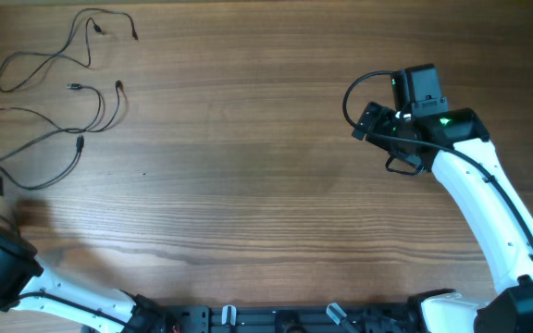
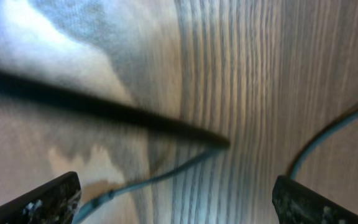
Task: Untangle cables
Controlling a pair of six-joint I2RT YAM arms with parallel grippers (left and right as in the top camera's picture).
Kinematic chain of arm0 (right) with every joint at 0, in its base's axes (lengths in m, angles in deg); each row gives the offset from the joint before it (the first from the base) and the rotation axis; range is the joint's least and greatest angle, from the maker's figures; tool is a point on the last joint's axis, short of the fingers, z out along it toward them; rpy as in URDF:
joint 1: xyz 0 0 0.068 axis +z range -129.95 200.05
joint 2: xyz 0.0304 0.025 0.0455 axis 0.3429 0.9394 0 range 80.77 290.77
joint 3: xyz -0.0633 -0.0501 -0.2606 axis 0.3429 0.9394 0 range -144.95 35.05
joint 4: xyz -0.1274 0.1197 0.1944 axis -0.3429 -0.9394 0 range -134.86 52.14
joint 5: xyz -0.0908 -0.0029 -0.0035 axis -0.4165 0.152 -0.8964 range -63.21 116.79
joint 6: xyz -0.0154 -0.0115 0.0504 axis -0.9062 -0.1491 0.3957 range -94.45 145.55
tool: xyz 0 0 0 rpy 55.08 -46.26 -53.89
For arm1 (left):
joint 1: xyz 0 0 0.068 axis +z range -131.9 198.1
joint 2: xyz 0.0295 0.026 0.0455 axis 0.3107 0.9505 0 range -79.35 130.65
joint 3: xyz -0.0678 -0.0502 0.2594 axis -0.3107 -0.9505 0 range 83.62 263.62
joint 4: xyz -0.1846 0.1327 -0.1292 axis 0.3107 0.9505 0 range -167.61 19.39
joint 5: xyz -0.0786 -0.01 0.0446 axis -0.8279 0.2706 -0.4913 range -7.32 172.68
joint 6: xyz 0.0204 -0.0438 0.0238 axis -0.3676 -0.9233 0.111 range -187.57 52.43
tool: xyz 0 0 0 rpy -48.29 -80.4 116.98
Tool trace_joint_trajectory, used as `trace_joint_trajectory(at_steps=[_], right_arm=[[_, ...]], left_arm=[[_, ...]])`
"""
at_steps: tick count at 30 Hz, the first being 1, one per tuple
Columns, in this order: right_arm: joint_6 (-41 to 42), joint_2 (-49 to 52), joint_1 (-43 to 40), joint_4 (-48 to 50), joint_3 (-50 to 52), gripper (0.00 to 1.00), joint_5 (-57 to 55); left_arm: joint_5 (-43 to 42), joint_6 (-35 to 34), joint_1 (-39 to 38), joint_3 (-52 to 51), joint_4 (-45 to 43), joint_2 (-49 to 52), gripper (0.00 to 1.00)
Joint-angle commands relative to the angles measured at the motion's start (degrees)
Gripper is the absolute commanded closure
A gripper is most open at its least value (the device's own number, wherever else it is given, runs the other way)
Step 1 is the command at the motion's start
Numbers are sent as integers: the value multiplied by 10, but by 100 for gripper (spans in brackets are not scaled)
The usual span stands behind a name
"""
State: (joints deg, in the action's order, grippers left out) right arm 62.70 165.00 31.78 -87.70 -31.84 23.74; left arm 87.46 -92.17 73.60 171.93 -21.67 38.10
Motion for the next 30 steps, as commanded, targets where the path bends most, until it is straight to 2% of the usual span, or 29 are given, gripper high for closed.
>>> trace_joint_trajectory(at_steps=[1, 3, 5, 6, 8, 15, 16, 17, 18, 20, 22, 23, 25, 26, 29, 30], right_arm=[[-10, 5, -1, 1, -1, 0, 0], [-10, 5, -1, 1, -1, 0, 0], [-10, 5, -1, 1, -1, 0, 0], [-10, 5, -1, 1, -1, 0, 0], [-10, 5, -1, 1, -1, 0, 0], [-10, 5, -1, 1, -1, 0, 0], [-10, 5, -1, 1, -1, 0, 0], [-10, 5, -1, 1, -1, 0, 0], [-10, 5, -1, 1, -1, 0, 0], [-10, 5, -1, 1, -1, 0, 0], [-10, 5, -1, 1, -1, 0, 0], [-10, 5, -1, 1, -1, 0, 0], [-10, 5, -1, 1, -1, 0, 0], [-10, 5, -1, 1, -1, 0, 0], [-10, 5, -1, 1, -1, 1, 0], [-10, 5, -1, 1, -1, 0, 0]], left_arm=[[-11, 35, 0, -38, -42, -1, 1], [-12, 35, 0, -54, -75, -1, 6], [-12, 35, 0, -67, -103, -1, 19], [-12, 34, 0, -68, -109, 0, 32], [-16, 34, 0, -68, -113, 0, 45], [-24, 32, 0, -91, -130, 0, 70], [-24, 31, 0, -91, -129, 0, 93], [-24, 25, 0, -91, -124, 0, 96], [-24, -5, 0, -91, -115, 0, 96], [-26, -107, 0, -83, -77, -1, 96], [-100, -183, 0, -68, -30, -1, 96], [-171, -203, 0, -65, -11, -1, 96], [-312, -224, 0, -65, 33, -1, 96], [-355, -224, 0, -65, 49, -1, 96], [-419, -224, 0, -65, 94, -1, 96], [-427, -222, 0, -65, 98, -1, 90]])
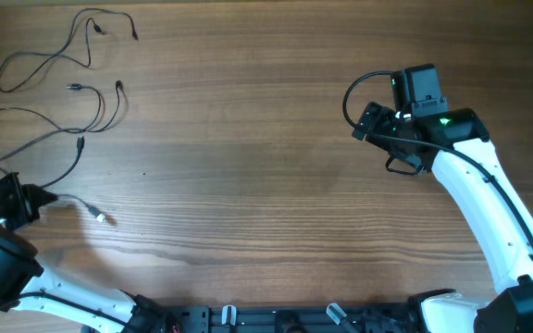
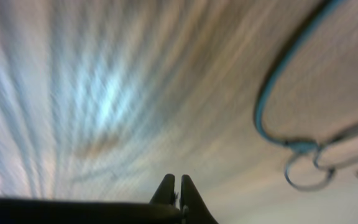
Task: Untangle cables
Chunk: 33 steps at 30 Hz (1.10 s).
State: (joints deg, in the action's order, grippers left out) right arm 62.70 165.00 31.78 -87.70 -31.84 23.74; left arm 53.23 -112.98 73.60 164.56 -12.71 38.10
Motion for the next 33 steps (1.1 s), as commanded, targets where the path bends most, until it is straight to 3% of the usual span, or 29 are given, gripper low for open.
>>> trace_joint_trajectory(at_steps=[1, 2, 3, 5, 9, 11, 12, 16, 19, 30, 33], right_arm=[[-10, 5, -1, 1, -1, 0, 0], [-10, 5, -1, 1, -1, 0, 0], [-10, 5, -1, 1, -1, 0, 0], [-10, 5, -1, 1, -1, 0, 0], [-10, 5, -1, 1, -1, 0, 0], [-10, 5, -1, 1, -1, 0, 0], [-10, 5, -1, 1, -1, 0, 0], [-9, 5, -1, 1, -1, 0, 0], [-10, 5, -1, 1, -1, 0, 0], [-10, 5, -1, 1, -1, 0, 0], [-10, 5, -1, 1, -1, 0, 0]], left_arm=[[-75, -14, 0, 8, 8, -1, 75], [-69, -13, 0, 8, 7, -1, 60], [-68, -14, 0, 8, 7, -1, 36], [-85, -13, 0, 8, 3, -1, 16], [-119, 37, -8, 54, 2, -13, 9], [-23, 47, -30, 90, -26, -26, 10], [62, 47, -50, 92, -50, -29, 18], [337, 44, -133, 91, -68, -24, 18], [409, 16, -171, 90, -78, -15, 19], [355, -14, -174, 21, -147, 15, 24], [320, -14, -174, -10, -188, 15, 31]])
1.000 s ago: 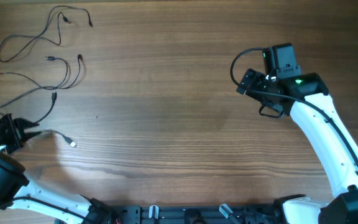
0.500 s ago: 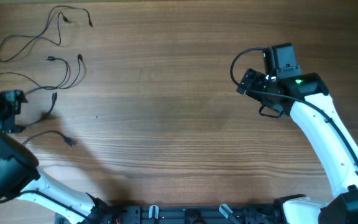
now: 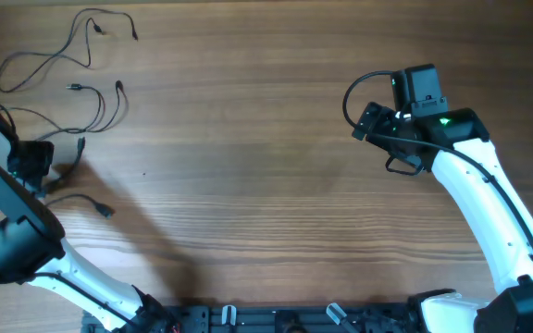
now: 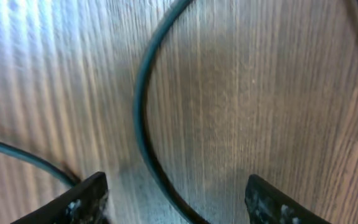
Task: Untangle cables
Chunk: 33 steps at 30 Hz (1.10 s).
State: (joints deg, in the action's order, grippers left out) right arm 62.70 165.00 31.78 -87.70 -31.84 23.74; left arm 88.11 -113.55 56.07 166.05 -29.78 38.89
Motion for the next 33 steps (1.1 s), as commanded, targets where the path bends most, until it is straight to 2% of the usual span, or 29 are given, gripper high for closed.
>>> trace_joint_trajectory(at_steps=[1, 3, 5, 6, 8, 9, 12, 14, 17, 24, 33], right_arm=[[-10, 5, -1, 1, -1, 0, 0], [-10, 5, -1, 1, -1, 0, 0], [-10, 5, -1, 1, -1, 0, 0], [-10, 5, -1, 1, -1, 0, 0], [-10, 5, -1, 1, -1, 0, 0], [-10, 5, -1, 1, -1, 0, 0], [-10, 5, -1, 1, -1, 0, 0], [-10, 5, -1, 1, -1, 1, 0], [-9, 5, -1, 1, -1, 0, 0], [-10, 5, -1, 1, -1, 0, 0], [-10, 5, -1, 1, -1, 0, 0]], left_arm=[[-28, -8, 1, -32, -26, 7, 31], [-28, -8, 1, -52, -47, 7, 35], [-26, -8, 1, -65, -54, 7, 47], [-25, -8, 1, -68, -54, 7, 63], [-17, -8, 1, -71, -49, 7, 89], [-7, -8, 1, -71, -38, 7, 96], [-4, -5, 1, -71, -10, 7, 96], [-9, 42, 1, -71, 22, 7, 96], [-9, 43, 2, -70, 47, -17, 96], [-9, -25, 2, -70, 108, -140, 96], [-9, -30, 2, -80, 206, -142, 96]])
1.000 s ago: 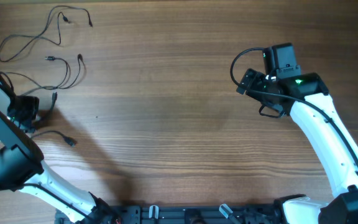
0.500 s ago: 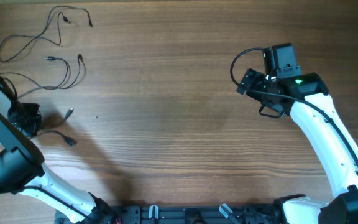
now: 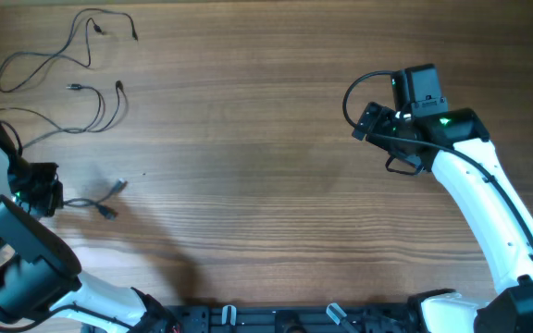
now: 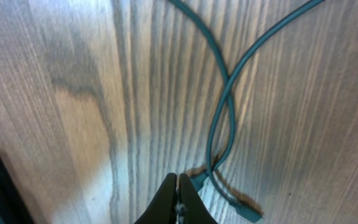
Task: Untangle cables
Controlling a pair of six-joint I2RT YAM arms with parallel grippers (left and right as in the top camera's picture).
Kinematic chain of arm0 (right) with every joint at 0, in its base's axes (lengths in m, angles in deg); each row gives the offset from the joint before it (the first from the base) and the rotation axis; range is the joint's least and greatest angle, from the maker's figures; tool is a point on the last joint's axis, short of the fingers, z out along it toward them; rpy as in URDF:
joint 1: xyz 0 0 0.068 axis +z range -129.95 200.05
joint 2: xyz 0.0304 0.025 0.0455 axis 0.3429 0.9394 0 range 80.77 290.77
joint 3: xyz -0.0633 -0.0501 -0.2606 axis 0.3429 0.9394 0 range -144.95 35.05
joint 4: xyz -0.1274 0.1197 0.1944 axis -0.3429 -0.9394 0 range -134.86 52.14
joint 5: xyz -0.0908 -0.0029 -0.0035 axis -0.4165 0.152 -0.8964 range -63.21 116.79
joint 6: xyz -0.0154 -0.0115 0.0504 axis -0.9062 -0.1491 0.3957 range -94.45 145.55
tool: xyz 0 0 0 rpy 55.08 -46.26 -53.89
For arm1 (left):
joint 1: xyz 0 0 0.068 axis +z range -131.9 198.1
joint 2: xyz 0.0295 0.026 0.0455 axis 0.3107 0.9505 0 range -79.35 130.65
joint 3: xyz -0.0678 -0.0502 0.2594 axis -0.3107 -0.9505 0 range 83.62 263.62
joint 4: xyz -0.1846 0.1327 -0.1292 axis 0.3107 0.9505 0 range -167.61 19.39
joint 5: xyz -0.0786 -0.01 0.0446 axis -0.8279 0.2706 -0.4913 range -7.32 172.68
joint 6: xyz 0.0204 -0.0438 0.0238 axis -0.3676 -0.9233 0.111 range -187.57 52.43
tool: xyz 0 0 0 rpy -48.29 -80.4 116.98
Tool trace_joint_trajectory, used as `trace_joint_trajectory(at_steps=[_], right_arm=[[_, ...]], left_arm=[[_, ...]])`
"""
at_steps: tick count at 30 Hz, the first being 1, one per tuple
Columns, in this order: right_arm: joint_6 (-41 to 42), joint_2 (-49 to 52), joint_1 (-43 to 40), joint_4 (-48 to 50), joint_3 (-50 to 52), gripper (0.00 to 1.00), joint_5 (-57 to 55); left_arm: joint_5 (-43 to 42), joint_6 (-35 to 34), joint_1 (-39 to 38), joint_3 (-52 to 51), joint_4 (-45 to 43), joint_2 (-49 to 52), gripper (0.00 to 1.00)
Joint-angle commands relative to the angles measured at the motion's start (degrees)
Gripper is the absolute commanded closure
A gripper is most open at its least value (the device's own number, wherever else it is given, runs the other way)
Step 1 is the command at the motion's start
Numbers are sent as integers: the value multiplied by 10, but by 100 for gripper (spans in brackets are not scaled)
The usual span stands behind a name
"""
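Several thin dark cables (image 3: pixel 58 55) lie looped at the table's far left corner. My left gripper (image 3: pixel 50 196) is at the left edge, below them. In the left wrist view its jaws (image 4: pixel 178 190) are pressed together. A dark cable (image 4: pixel 222 118) crosses a second one, and one strand runs down into the fingertips. A plug (image 4: pixel 244 213) lies just right of them. Two cable ends (image 3: pixel 111 198) trail right of that gripper. My right gripper (image 3: pixel 370 120) hovers at the upper right, far from the cables, its jaws unclear.
The wooden table (image 3: pixel 248 185) stretches between the two arms. The right arm's own black lead (image 3: pixel 350 92) loops beside its wrist. The table's left edge is close to my left gripper.
My left gripper was open astride a cable loop, higher up the left edge. It is now shut and lower down. A plug that lay above it now lies to its right.
The left gripper was open low at the left edge. Then it was shut there, with a cable end trailing to its right. Then it stood open higher up, over a loop. Now it is shut again with two ends pulled rightward. The right arm never moved.
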State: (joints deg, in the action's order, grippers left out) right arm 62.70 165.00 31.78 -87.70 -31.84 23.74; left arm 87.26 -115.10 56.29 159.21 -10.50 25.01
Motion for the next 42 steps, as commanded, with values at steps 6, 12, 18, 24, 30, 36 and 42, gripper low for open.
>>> trace_joint_trajectory(at_steps=[6, 12, 18, 24, 30, 36, 42], right_arm=[[-10, 5, -1, 1, -1, 0, 0], [-10, 5, -1, 1, -1, 0, 1], [-10, 5, -1, 1, -1, 0, 0], [-10, 5, -1, 1, -1, 0, 0], [-10, 5, -1, 1, -1, 0, 0], [-10, 5, -1, 1, -1, 0, 0], [-10, 5, -1, 1, -1, 0, 0]], left_arm=[[0, -7, 0, -25, -135, -3, 55], [61, 28, -1, -25, -297, 4, 38], [118, 177, 0, -25, -402, 68, 26], [143, 177, 6, -25, -432, 101, 58], [140, 178, 17, -25, -388, 101, 96], [139, 177, 18, 10, -288, 100, 96], [139, 166, 38, 48, -147, 100, 96]])
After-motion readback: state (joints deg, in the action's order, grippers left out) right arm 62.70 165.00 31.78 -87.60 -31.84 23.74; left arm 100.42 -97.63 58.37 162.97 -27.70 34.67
